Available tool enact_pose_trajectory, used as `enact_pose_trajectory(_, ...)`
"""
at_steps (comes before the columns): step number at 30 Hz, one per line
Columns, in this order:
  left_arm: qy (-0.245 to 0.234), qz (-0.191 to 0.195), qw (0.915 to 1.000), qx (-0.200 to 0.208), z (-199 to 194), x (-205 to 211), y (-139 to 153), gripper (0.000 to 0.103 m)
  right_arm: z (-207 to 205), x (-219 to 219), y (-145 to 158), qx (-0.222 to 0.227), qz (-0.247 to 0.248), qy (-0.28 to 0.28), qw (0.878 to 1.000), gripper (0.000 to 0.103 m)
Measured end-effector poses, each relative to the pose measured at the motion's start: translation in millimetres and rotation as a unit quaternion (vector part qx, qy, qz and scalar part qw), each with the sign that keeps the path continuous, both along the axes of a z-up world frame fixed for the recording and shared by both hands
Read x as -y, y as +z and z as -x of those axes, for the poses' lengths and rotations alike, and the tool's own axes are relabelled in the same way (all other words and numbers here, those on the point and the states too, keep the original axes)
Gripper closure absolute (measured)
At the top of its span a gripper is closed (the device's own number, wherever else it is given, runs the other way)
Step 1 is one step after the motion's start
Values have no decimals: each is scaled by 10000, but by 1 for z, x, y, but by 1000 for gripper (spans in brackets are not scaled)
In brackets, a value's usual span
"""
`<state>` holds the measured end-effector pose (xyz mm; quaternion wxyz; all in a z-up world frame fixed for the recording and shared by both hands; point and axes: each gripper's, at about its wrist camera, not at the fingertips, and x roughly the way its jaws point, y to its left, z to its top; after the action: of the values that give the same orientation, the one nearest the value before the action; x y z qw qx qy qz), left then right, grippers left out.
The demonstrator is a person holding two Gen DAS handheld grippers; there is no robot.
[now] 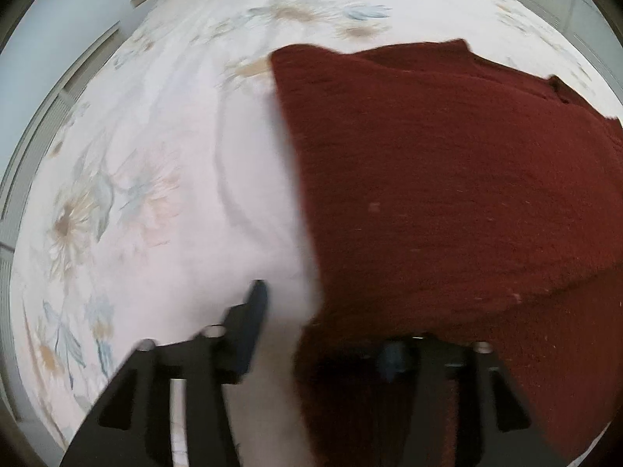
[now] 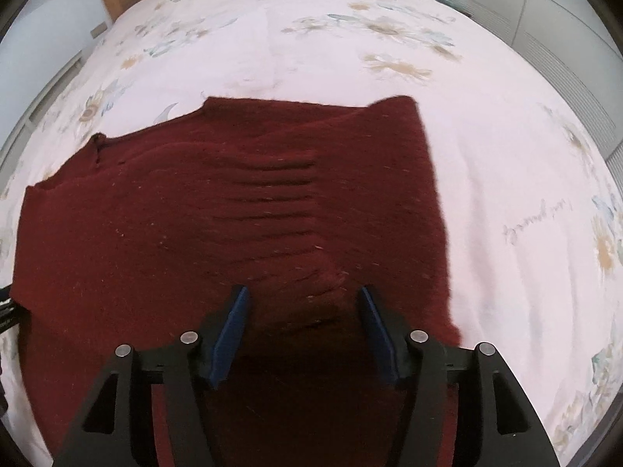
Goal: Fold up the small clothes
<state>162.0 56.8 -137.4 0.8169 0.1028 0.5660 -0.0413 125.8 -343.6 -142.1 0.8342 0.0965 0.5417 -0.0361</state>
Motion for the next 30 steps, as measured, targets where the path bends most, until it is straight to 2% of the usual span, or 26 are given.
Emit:
enact_pose_trajectory(4, 186, 70, 9998, -44, 0, -15, 9, 15, 8, 11, 11, -10, 153, -80, 9999, 35)
enact_pose_trajectory(6, 229, 131, 9996, 44, 5, -21, 21, 8, 13, 15, 20, 40, 170, -82, 9998, 24)
enact_pose_trajectory(9, 267, 259, 9992, 162, 10, -23, 39, 2, 19, 13, 39, 221, 235, -5, 9995, 22)
enact_pose_trajectory(12, 187, 470, 9978, 423, 13, -14, 60, 1, 22, 1, 56, 407, 229, 150, 9988, 20)
enact_pose_trajectory(15, -50, 625, 9959, 646, 7, 14, 80, 1, 19, -25, 69, 604, 265, 338, 9972, 17)
enact_pose_trajectory(19, -376, 726, 9937, 773, 5, 52, 79, 1, 13, -59, 66, 641, 362, 670, 9950, 9)
enact_pose_trajectory(21, -460, 812, 9927, 762, -2, 64, 67, 1, 9, -77, 60, 658, 419, 805, 9937, 1)
enact_pose_trajectory(25, -595, 855, 9925, 642, -1, 100, 42, 1, 7, -98, 45, 739, 458, 1005, 9911, 1)
enact_pose_trajectory(30, -542, 819, 9945, 369, 0, 114, 13, 1, 4, -110, 13, 580, 554, 1048, 9912, 1)
